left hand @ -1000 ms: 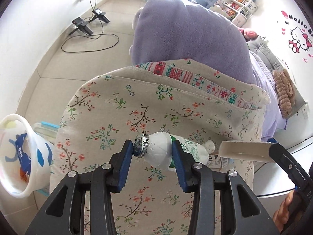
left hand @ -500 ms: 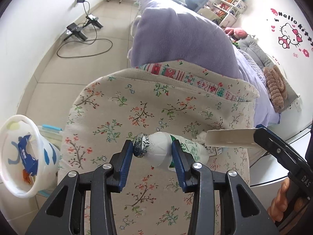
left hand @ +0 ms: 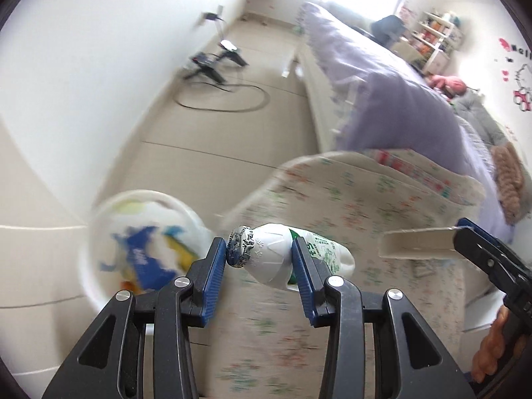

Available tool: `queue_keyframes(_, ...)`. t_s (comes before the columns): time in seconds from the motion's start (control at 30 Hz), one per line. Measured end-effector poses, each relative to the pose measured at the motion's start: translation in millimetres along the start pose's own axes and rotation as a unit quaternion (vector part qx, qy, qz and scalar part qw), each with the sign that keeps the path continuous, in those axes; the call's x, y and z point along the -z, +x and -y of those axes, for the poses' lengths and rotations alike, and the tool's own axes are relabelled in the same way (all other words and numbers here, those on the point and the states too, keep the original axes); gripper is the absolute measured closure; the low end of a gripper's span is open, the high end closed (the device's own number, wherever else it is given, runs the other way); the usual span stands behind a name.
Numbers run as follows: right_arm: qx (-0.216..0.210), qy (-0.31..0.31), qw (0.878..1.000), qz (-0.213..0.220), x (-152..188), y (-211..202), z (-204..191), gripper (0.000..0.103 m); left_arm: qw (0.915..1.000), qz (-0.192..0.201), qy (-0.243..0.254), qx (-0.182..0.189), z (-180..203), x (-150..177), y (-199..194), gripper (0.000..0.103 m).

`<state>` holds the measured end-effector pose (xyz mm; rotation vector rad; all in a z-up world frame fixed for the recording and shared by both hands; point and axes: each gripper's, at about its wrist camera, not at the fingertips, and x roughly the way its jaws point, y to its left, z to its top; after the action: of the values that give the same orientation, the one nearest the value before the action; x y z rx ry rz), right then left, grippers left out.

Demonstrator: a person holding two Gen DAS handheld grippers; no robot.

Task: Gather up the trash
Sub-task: 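Carry both items to the bucket and release them inside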

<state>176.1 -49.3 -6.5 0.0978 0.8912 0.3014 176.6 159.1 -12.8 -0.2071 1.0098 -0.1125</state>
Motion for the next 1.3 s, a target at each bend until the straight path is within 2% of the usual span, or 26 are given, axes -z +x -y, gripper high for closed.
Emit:
queue_keyframes(0.23,-0.051,-0.018,0.998,-0.015,-6,48,-60,0.042,0.9966,0.007,-0.036,-0.074,-68,-13,-5,0.060)
queue_keyframes(0.4,-0.083,-0.021,0.996,-0.026,-10,82,-92,0.042,0.9926,-0.008,-0.050,-0.110,-104,-18,7,0.060)
queue_keyframes(0.53,-0.108,-0.012,0.993,-0.040,-10,106,-109,0.042,0.9904,-0.023,-0.050,-0.126,-114,-19,17,0.060)
queue_keyframes(0.87,-0.126,-0.007,0.990,-0.058,-1,138,-120,0.042,0.9829,-0.069,-0.022,-0.169,-119,-13,50,0.059)
queue_keyframes(0.97,-0.131,-0.001,0.989,-0.064,3,147,-117,0.042,0.9761,-0.090,0.002,-0.198,-119,-8,64,0.059)
queue_keyframes(1.07,-0.137,0.003,0.988,-0.069,7,156,-117,0.042,0.9633,-0.103,0.040,-0.245,-115,-4,74,0.059)
queue_keyframes(1.2,-0.145,0.006,0.987,-0.076,11,163,-114,0.042,0.9578,-0.138,0.065,-0.244,-114,2,87,0.058)
queue_keyframes(1.27,-0.148,0.006,0.986,-0.078,12,165,-114,0.042,0.9530,-0.149,0.079,-0.252,-111,3,91,0.052)
queue_keyframes(1.3,-0.149,0.006,0.986,-0.078,13,166,-113,0.042,0.9513,-0.149,0.083,-0.257,-109,3,91,0.044)
